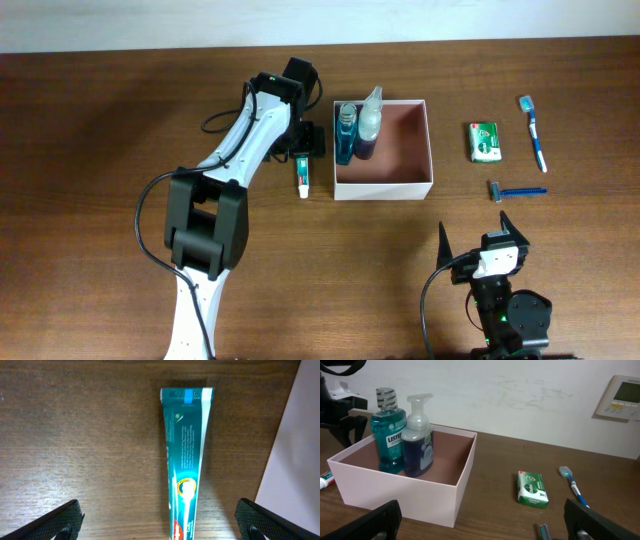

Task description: Pack container

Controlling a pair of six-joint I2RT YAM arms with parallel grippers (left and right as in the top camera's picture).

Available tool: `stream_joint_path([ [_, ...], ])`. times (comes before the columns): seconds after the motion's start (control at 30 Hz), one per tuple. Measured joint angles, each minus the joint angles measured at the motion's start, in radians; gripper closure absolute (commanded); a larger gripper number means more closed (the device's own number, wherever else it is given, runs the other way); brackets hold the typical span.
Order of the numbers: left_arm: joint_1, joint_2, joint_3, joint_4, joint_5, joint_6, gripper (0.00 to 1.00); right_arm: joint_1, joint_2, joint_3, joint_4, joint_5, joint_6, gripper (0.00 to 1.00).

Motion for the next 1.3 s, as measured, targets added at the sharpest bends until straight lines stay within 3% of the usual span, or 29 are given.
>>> stream_joint_path([
  [0.27,0.011,0.001,0.026,0.010,0.000,0.035,0.01,0.000,0.000,0.000,0.000,0.000,0.000,0.01],
  [0.63,0.181,0.002,0.301,-0.093,-0.018,0.050,0.00,0.000,0.000,0.000,0.000,0.000,0.000,0.01],
  [0.9,0.322,0.002,0.313,-0.162,-0.036,0.050,0.01,0.000,0.000,0.000,0.000,0.000,0.000,0.01],
  [1.3,0.347,0.002,0.313,-0.171,-0.039,0.050,0.01,0.000,0.000,0.000,0.000,0.000,0.000,0.01],
])
